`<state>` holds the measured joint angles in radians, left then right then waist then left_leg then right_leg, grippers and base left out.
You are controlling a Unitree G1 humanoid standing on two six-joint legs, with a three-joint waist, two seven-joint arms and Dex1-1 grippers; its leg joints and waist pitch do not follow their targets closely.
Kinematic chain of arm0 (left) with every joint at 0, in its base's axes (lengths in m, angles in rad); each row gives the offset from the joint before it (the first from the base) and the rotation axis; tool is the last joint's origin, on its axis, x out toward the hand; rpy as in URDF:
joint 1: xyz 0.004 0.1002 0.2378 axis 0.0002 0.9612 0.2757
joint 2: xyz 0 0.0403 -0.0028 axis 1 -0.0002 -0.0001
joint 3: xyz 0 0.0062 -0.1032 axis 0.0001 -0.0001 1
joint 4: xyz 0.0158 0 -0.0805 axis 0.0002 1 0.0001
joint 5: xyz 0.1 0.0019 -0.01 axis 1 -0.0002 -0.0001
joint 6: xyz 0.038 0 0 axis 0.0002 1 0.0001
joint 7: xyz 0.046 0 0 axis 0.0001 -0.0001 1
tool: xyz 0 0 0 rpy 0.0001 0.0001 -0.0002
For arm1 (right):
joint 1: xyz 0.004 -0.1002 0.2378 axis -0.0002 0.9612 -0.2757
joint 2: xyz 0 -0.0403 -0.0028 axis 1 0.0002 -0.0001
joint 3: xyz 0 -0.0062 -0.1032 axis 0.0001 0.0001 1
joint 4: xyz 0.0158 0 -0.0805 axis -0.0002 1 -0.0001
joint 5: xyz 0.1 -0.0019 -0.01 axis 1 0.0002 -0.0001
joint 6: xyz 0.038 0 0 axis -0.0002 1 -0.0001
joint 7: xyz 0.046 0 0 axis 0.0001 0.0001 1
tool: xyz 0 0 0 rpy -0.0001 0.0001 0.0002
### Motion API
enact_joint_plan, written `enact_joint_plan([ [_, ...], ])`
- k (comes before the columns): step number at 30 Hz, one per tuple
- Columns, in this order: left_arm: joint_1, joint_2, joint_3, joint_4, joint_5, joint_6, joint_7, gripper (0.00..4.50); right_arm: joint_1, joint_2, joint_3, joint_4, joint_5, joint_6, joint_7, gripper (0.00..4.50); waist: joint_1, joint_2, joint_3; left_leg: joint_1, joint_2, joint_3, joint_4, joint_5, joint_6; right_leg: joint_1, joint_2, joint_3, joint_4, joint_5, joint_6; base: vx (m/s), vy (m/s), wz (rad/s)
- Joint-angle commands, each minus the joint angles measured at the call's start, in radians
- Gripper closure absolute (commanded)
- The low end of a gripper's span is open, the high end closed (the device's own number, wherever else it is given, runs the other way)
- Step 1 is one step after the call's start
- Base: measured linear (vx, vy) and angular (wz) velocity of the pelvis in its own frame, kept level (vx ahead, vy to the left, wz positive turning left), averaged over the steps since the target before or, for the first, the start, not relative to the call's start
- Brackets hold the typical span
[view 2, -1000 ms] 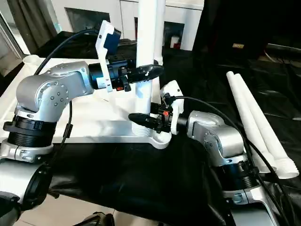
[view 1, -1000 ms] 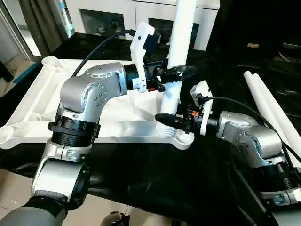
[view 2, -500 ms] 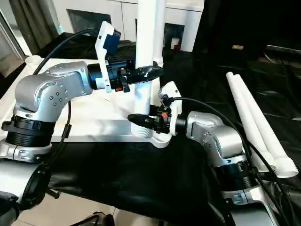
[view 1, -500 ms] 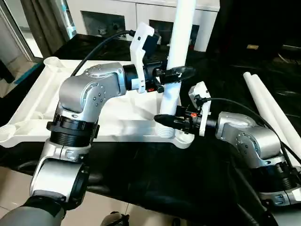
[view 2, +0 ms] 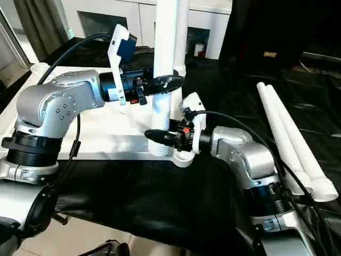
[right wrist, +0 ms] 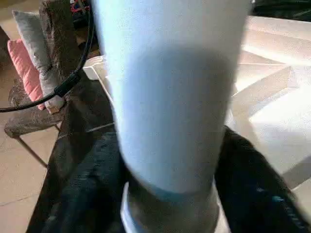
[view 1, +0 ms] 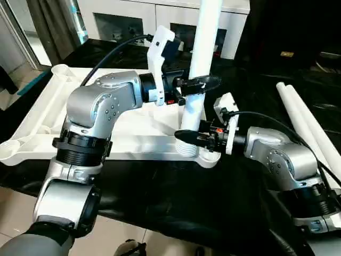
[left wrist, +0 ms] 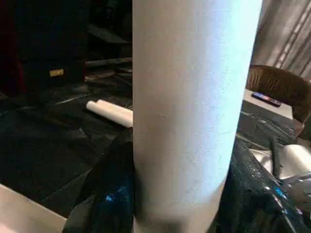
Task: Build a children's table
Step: Insert table leg to table base
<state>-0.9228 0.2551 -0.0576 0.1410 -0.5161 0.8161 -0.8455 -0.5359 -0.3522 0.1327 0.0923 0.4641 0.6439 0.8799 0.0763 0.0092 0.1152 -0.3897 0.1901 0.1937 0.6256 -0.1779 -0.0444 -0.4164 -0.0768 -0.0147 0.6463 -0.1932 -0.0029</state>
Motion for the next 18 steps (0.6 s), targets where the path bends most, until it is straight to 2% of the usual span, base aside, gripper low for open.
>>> enact_joint_plan([
  [1,-0.01,0.0,-0.02,-0.023,-0.023,0.01,-0.03,2.68,-0.004,-0.01,-0.033,0.008,-0.009,-0.005,-0.024,1.52,0.005,-0.006,-0.115,0.016,0.019,-0.01,-0.059,-0.06,0.033,0.067,-0.042,0.024,-0.062,-0.011,-0.282,0.0,0.0,0.0],
  [4,-0.01,-0.001,-0.023,-0.016,-0.017,0.004,-0.029,2.68,-0.007,-0.009,-0.034,0.009,-0.007,-0.004,-0.022,1.42,0.009,-0.006,-0.116,0.016,0.018,-0.01,-0.059,-0.057,0.03,0.067,-0.042,0.024,-0.061,-0.008,-0.279,0.0,0.0,0.0],
  [5,-0.009,-0.001,-0.024,-0.015,-0.016,0.003,-0.029,2.68,-0.007,-0.008,-0.035,0.006,0.0,-0.001,-0.016,1.42,0.011,-0.004,-0.116,0.017,0.019,-0.011,-0.059,-0.057,0.03,0.066,-0.042,0.024,-0.061,-0.007,-0.279,0.0,0.0,0.0],
  [14,-0.007,-0.002,-0.024,-0.015,-0.011,-0.002,-0.031,2.68,0.003,-0.012,-0.026,-0.019,0.02,0.017,0.018,1.42,0.014,-0.007,-0.117,0.016,0.018,-0.011,-0.058,-0.054,0.033,0.068,-0.043,0.024,-0.06,0.0,-0.28,0.0,0.0,0.0],
  [15,-0.007,-0.002,-0.024,-0.015,-0.011,-0.003,-0.031,2.68,0.004,-0.013,-0.024,-0.021,0.023,0.02,0.023,1.42,0.014,-0.011,-0.116,0.015,0.018,-0.01,-0.059,-0.054,0.034,0.067,-0.042,0.024,-0.061,-0.002,-0.278,0.0,0.0,0.0],
  [16,-0.007,-0.002,-0.024,-0.015,-0.012,-0.003,-0.03,2.68,0.004,-0.014,-0.023,-0.023,0.026,0.023,0.028,1.42,0.015,-0.009,-0.116,0.016,0.018,-0.01,-0.059,-0.054,0.034,0.067,-0.042,0.024,-0.06,-0.004,-0.278,0.0,0.0,0.0],
  [17,-0.007,-0.002,-0.023,-0.016,-0.012,-0.002,-0.031,2.68,0.005,-0.015,-0.023,-0.024,0.029,0.024,0.033,1.68,0.015,-0.008,-0.117,0.016,0.018,-0.01,-0.058,-0.051,0.034,0.067,-0.042,0.024,-0.059,-0.001,-0.278,0.0,0.0,0.0],
  [18,-0.007,-0.002,-0.023,-0.016,-0.013,-0.002,-0.032,2.68,0.006,-0.015,-0.023,-0.025,0.03,0.025,0.036,1.68,0.015,-0.009,-0.117,0.016,0.018,-0.01,-0.058,-0.049,0.035,0.067,-0.042,0.024,-0.059,0.0,-0.279,0.0,0.0,0.0],
])
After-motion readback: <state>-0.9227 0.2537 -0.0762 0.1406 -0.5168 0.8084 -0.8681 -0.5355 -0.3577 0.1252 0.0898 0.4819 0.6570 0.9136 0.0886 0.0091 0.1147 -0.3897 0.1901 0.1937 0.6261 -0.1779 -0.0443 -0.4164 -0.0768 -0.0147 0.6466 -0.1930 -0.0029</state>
